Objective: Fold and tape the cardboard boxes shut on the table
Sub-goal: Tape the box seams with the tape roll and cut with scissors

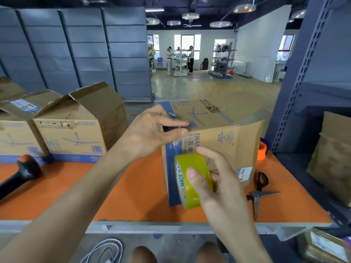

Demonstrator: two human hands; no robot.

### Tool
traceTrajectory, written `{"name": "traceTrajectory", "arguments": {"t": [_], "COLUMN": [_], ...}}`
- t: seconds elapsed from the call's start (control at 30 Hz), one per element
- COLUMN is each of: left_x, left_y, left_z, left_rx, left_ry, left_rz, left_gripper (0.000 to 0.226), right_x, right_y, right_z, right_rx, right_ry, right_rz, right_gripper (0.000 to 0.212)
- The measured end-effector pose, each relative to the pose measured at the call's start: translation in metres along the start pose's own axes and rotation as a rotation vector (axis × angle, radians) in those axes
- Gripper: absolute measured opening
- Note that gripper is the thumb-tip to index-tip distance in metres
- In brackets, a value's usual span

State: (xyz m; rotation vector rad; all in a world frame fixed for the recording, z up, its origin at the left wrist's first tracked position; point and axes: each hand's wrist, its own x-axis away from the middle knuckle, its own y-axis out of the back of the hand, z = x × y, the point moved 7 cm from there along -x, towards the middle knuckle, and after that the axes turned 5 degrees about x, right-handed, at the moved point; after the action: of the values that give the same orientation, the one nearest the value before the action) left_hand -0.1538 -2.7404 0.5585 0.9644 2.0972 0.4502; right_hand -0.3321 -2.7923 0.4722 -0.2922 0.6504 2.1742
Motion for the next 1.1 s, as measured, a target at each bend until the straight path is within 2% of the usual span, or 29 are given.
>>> {"name": "traceTrajectory", "arguments": {"t": [0.2, 0.3, 0.47, 0.67, 0.77, 0.97, 1.1], "left_x": [0.004, 0.006, 0.009, 0.009, 0.01, 0.011, 0.011], "left_y": [-0.002, -0.003, -0.007, -0.009, -0.009, -0.01, -0.011], "left_z": [-0.003, -0.001, 0.005, 0.008, 0.009, 0.01, 0.011], "left_rx": [-0.037, -0.036, 0.004, 0.064, 0.099, 0.113, 0.129], "left_ry": [-0.045, -0.063, -0.086, -0.059, -0.031, -0.007, -0.003], "left_rz": [-0.031, -0.058, -0.087, -0.116, -0.117, -0.145, -0.133], "left_gripper": [0.024, 0.024, 0.025, 0.024, 0.025, 0.024, 0.026], "right_x": [-0.004, 0.0, 0.0, -0.013, -0.01, -0.013, -0.007], "right_y": [-0.005, -0.011, -0.002, -0.003, -0.008, -0.008, -0.013], "right_z": [0.0, -0.001, -0.008, -0.004, -0.001, -0.002, -0.014], "right_rx": [0.046, -0.055, -0.093, 0.001, -0.027, 0.043, 0.106], "right_ry": [-0.022, -0.017, -0.016, -0.014, -0.036, -0.079, -0.14], "right_rz": [0.005, 0.033, 0.003, 0.072, 0.113, 0.086, 0.134], "right_gripper": [0.039, 0.039, 0.058, 0.046, 0.039, 0.022, 0.044]}}
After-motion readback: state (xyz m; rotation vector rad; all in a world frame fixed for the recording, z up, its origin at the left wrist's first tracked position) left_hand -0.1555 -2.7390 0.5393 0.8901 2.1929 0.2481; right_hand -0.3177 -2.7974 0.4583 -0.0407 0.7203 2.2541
